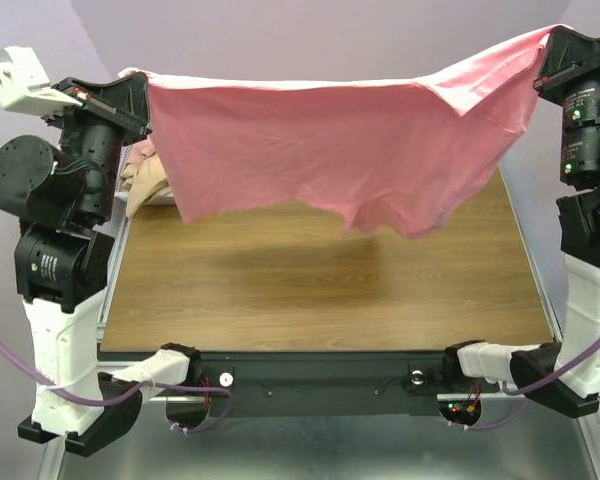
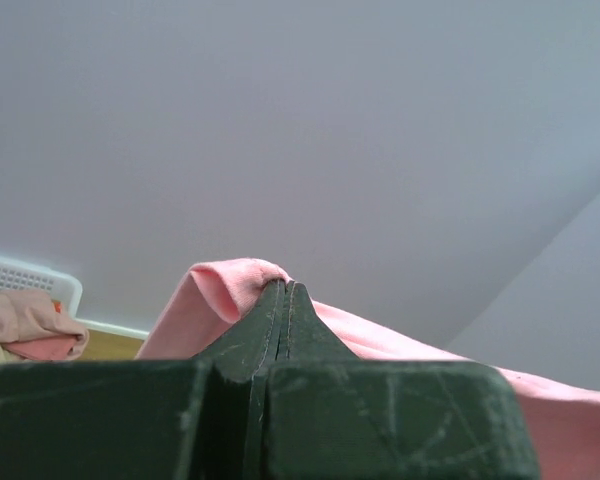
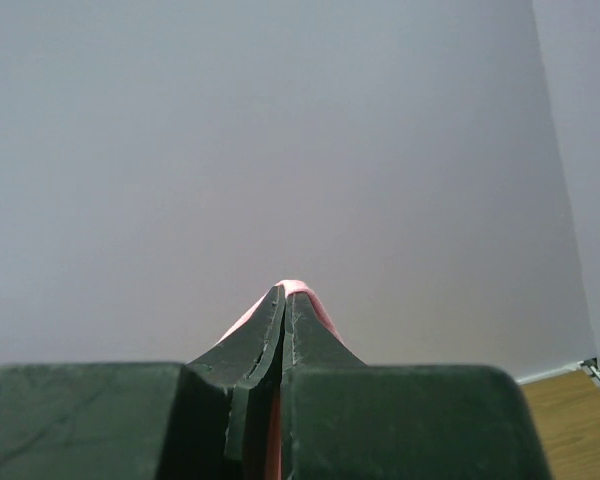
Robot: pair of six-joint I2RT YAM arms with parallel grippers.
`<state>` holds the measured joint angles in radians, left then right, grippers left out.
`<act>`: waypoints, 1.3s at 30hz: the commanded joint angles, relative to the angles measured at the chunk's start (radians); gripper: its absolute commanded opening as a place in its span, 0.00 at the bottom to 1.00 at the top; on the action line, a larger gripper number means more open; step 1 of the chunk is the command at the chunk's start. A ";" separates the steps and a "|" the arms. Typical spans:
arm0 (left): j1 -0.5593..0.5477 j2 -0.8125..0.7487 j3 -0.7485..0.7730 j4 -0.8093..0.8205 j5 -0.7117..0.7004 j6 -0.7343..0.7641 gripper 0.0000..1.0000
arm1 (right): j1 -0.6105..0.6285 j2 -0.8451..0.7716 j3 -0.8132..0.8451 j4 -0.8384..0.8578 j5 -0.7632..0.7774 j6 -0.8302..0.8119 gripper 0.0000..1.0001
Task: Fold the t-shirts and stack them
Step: Flatten the tshirt out
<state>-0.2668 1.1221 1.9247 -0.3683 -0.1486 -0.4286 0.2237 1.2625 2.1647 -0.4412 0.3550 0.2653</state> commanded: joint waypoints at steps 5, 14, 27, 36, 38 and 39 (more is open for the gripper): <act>0.003 0.030 0.036 0.028 0.006 -0.002 0.00 | 0.000 0.037 0.021 0.052 0.009 -0.023 0.00; 0.021 0.281 0.029 0.100 -0.059 0.019 0.00 | 0.000 0.363 0.199 0.079 0.125 -0.133 0.01; 0.092 0.682 0.510 0.097 0.205 0.022 0.00 | -0.035 0.614 0.374 0.352 0.058 -0.190 0.00; 0.094 0.504 0.152 0.199 0.213 0.045 0.00 | -0.043 0.395 0.042 0.361 0.010 -0.198 0.01; 0.094 0.458 0.029 0.273 0.215 0.051 0.00 | -0.041 0.339 -0.130 0.361 -0.017 -0.178 0.01; 0.094 0.408 -0.101 0.298 0.216 0.051 0.00 | -0.041 0.306 -0.193 0.360 -0.033 -0.167 0.01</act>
<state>-0.1810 1.6424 2.0445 -0.2352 0.0467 -0.4061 0.1913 1.6478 2.1422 -0.1406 0.3729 0.0792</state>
